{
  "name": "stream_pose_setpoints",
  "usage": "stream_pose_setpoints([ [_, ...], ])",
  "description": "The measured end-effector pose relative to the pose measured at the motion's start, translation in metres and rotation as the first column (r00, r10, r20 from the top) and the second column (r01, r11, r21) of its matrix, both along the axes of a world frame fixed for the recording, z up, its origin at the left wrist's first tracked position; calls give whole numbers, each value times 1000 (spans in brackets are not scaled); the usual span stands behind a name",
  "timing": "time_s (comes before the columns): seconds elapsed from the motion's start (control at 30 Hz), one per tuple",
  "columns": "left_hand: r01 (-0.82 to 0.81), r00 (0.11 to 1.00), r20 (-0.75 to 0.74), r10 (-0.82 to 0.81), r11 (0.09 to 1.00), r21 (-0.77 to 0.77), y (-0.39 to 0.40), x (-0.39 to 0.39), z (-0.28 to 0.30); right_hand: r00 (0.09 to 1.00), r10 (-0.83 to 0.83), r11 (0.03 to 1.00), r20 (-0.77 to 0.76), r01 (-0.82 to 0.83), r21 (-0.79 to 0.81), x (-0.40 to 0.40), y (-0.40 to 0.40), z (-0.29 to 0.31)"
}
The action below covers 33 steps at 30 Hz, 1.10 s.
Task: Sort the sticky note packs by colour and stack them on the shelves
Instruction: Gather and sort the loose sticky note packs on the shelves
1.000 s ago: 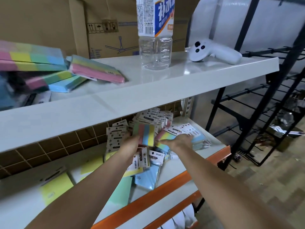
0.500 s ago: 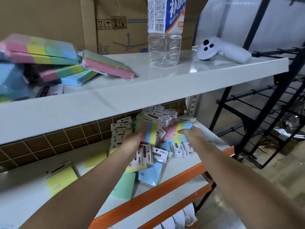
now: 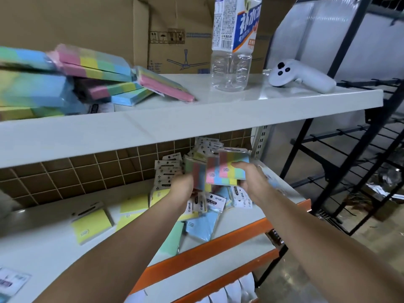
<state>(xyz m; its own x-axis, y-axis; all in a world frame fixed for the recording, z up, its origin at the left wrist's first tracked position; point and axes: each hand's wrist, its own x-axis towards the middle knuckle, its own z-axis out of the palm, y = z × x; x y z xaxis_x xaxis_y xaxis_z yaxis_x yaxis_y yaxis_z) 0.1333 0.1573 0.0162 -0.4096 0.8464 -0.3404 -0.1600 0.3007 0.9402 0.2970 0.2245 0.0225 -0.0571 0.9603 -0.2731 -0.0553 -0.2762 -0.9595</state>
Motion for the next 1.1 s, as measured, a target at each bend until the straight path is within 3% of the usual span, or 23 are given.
stream_pose_setpoints([
  [0.13, -19, 998, 63, 17, 999, 33, -28, -7, 7, 983, 145, 988, 111, -149, 32, -41, -23, 0],
  [0.33, -232, 973, 8, 232, 971, 56, -82, -60, 2, 893, 372, 924, 252, -381, -12, -116, -57, -12],
  [0.83, -557, 829, -69, 556, 830, -9, -267, -221, 1, 781, 596, 783, 185, -617, 81, -311, -218, -20],
  [0.97, -593, 803, -91, 589, 805, -11, -317, -262, 10, 778, 627, 778, 40, -628, 26, -355, -266, -22],
  [1.1, -583, 796, -209, 568, 813, -12, -360, -304, 14, 784, 619, 784, -41, -620, -24, -391, -306, -25],
])
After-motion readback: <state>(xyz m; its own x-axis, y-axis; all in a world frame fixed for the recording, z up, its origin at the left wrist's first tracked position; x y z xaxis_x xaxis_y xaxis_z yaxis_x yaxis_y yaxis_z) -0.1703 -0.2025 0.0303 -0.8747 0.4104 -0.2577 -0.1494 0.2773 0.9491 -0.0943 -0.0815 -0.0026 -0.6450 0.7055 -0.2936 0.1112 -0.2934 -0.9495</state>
